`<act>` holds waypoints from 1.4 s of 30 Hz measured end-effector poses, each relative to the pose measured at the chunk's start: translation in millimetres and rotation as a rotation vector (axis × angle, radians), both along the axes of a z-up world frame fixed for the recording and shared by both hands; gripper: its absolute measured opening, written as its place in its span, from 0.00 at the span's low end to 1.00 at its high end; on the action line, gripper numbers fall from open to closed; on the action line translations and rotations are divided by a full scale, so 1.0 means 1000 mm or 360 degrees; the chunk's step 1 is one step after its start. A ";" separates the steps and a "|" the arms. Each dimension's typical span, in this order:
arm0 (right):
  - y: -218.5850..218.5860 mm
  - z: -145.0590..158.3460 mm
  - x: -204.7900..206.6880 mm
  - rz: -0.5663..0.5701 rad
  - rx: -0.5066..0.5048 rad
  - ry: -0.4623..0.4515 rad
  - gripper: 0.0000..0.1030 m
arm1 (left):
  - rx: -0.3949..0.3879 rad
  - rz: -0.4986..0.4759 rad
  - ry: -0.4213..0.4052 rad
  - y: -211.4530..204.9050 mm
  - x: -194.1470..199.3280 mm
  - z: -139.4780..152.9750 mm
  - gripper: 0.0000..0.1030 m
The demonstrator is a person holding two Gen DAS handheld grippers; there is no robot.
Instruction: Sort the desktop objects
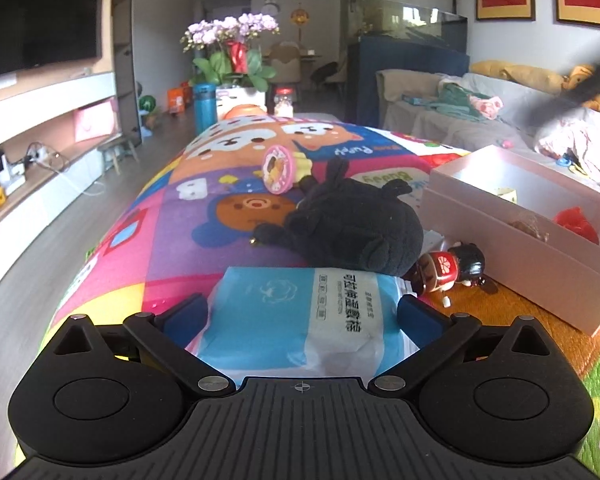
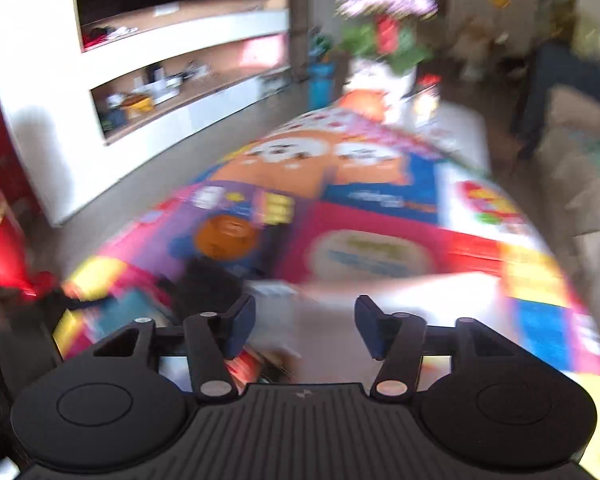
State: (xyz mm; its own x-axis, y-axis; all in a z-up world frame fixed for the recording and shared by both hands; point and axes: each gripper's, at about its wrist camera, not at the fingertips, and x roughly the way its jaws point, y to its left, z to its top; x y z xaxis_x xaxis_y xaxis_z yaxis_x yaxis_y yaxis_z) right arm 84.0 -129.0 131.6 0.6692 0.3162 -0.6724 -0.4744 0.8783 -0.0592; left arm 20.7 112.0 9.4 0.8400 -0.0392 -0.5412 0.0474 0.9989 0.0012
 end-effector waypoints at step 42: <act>-0.079 -0.120 -0.057 -0.0209 0.0270 0.0167 0.37 | -0.0149 -0.0291 0.0255 -0.042 -0.018 0.012 1.00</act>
